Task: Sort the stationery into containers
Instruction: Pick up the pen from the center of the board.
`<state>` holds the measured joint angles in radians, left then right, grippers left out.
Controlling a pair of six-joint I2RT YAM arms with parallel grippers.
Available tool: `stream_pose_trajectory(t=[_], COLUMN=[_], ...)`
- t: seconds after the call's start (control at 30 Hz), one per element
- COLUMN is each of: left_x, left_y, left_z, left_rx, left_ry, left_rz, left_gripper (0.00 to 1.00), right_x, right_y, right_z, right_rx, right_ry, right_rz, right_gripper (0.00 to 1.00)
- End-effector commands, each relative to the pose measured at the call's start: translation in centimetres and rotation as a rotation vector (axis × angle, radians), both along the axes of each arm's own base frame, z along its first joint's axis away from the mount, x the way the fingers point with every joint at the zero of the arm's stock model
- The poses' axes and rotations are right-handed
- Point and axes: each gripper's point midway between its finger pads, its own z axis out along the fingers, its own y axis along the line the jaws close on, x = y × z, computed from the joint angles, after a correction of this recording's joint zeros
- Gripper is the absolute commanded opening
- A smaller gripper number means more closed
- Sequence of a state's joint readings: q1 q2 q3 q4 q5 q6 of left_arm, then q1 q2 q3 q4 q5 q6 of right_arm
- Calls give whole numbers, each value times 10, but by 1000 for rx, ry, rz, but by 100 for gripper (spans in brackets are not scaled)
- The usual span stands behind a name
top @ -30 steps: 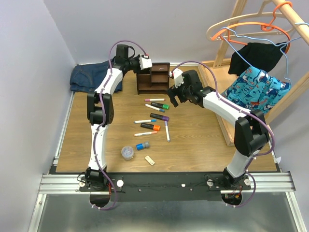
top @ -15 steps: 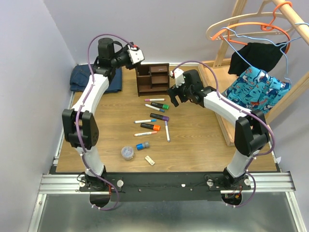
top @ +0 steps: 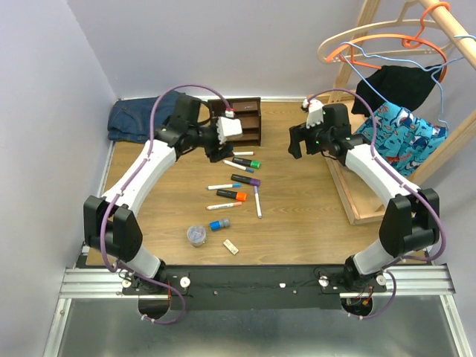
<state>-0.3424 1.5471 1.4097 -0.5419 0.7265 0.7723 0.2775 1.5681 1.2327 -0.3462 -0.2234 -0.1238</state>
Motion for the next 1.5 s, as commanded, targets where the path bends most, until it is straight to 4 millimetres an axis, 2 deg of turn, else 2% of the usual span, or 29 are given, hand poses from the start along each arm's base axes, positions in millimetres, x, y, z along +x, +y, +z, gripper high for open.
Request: stream_pose_trajectory(t=[0.0,0.03,0.13,0.17,0.23,0.27,0.3,0.37,0.43,0.47,0.53,0.57,0.6,0.8,0.87,1.17,1.47], left_x=[-37,-46,-47,-52,-48,-49,-46,-42,-36,-33,-24,-22,-18,-8,-8,-9,1], left_y=[-6,-18,-34,-46,-56,-63,-66,-70,-73,-74,-77,-77,-80,-83,-82,-82,-91], left_z=[-34,-39,-60,-75,-81,-99,-98,-117,-123,-133,-137,-147,-145,-164,-175,-199,-208], left_rx=[105,130,197,230,268,306,316,351,363,379,391,403,408,433,449,470,479], left_ry=[183,162,103,112,90,121,121,127,106,102,82,99,91,110,130,191,209], left_rz=[-19,-71,-128,-165,-219,-239,-252,-290,-310,-325,-328,-332,-337,-342,-344,-348,-321], left_gripper=[67,66,64,62,60,61,61,61,61,61,61,60,59,57,57,55,53], right_x=[-29,-31,-33,-34,-35,-36,-37,-40,-41,-42,-45,-46,-48,-53,-54,-52,-51], right_y=[8,7,-1,-2,-6,-6,-7,-9,-12,-13,-16,-17,-18,-19,-20,-24,-30], right_z=[-18,-21,-29,-30,-31,-31,-30,-29,-30,-26,-28,-27,-28,-30,-32,-33,-34], right_rx=[61,55,25,18,9,7,5,4,-1,0,-4,-4,-5,2,1,-1,-6], right_ry=[103,108,111,108,102,103,99,93,92,82,84,80,83,83,86,85,84], right_rz=[43,40,16,12,1,0,-1,-3,-13,-15,-19,-18,-20,-24,-26,-41,-57], right_gripper=[98,98,98,98,98,98,98,98,98,98,98,98,98,98,98,98,98])
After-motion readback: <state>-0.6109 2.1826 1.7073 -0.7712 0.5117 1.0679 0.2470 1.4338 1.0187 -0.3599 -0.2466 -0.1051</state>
